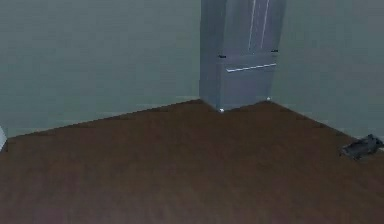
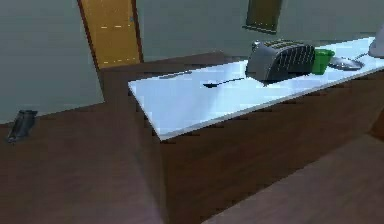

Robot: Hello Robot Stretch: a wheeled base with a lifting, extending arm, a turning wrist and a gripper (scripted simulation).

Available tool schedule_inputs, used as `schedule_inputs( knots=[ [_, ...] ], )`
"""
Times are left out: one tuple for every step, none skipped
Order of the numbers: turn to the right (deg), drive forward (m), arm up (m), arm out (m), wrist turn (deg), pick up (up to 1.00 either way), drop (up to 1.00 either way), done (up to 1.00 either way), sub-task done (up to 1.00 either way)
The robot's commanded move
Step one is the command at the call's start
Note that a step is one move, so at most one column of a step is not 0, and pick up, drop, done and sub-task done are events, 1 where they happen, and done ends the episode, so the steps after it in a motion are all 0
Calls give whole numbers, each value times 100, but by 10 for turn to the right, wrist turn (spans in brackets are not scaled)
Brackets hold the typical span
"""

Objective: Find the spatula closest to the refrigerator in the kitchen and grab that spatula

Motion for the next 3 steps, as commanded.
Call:
schedule_inputs(
  knots=[
    [0,100,0,0,0,0,0,0,0],
    [0,100,0,0,0,0,0,0,0],
    [0,35,0,0,0,0,0,0,0]
  ],
)
